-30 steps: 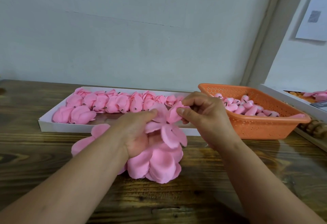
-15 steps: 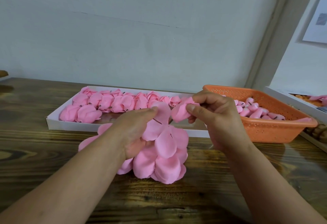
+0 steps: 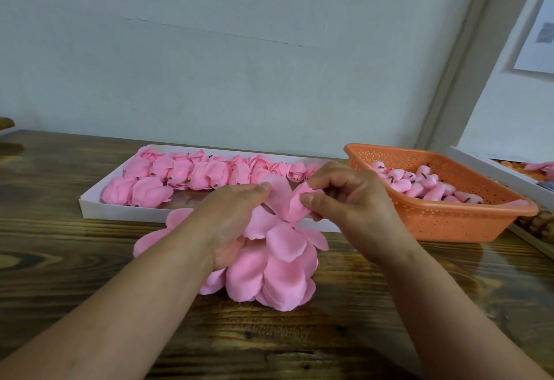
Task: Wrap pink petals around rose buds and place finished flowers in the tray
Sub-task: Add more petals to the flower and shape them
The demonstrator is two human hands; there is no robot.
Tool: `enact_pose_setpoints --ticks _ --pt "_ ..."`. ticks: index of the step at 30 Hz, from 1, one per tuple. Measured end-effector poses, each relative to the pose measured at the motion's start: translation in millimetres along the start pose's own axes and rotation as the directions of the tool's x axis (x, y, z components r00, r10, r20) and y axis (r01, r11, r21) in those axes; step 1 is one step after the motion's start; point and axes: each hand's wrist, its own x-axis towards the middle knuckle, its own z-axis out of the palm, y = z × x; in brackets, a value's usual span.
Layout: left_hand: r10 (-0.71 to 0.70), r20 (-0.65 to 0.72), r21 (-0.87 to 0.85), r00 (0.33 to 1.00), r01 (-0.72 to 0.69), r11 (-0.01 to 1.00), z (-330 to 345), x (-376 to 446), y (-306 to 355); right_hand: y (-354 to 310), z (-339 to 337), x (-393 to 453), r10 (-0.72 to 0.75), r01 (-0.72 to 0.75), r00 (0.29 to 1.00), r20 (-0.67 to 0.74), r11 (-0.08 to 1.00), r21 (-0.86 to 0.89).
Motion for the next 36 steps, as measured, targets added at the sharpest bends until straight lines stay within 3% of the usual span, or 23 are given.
enact_pose_setpoints --ticks 5,13,16,21,25,28,36 --pt "0.093 0.012 0.2 0.996 -0.093 0.975 0.4 -2.4 -0.7 -0.7 8.0 -1.1 0.009 -0.003 0.999 0.053 0.994 -0.11" --pt "0.307 0.127 0.469 0.943 -0.33 0.819 6.0 -9.8 -3.1 -2.5 14.3 -1.9 0.058 -0.023 0.991 0.118 0.961 -0.276" --pt "0.347 0.1 0.489 0.932 -0.35 0.799 6.8 -10.6 -2.0 -1.2 13.8 -0.9 0.07 -0.042 0.993 0.093 0.96 -0.276" --pt "0.326 0.021 0.427 0.945 -0.303 0.852 6.7 -9.4 -0.7 2.9 10.8 0.1 0.053 -0.05 0.999 0.012 0.982 -0.181" --pt "0.28 0.051 0.319 0.959 -0.281 0.905 5.8 -10.1 1.0 2.8 9.8 1.2 0.073 -0.076 0.996 -0.043 0.995 -0.068" --pt "0.245 0.095 0.314 0.965 -0.263 0.912 7.1 -10.8 -0.4 5.1 9.1 1.9 0.085 -0.087 0.996 -0.026 0.992 -0.088" --pt "0.361 0.07 0.424 0.93 -0.355 0.833 7.6 -6.8 -6.1 0.8 10.4 1.1 0.117 -0.114 0.993 0.015 0.984 -0.137"
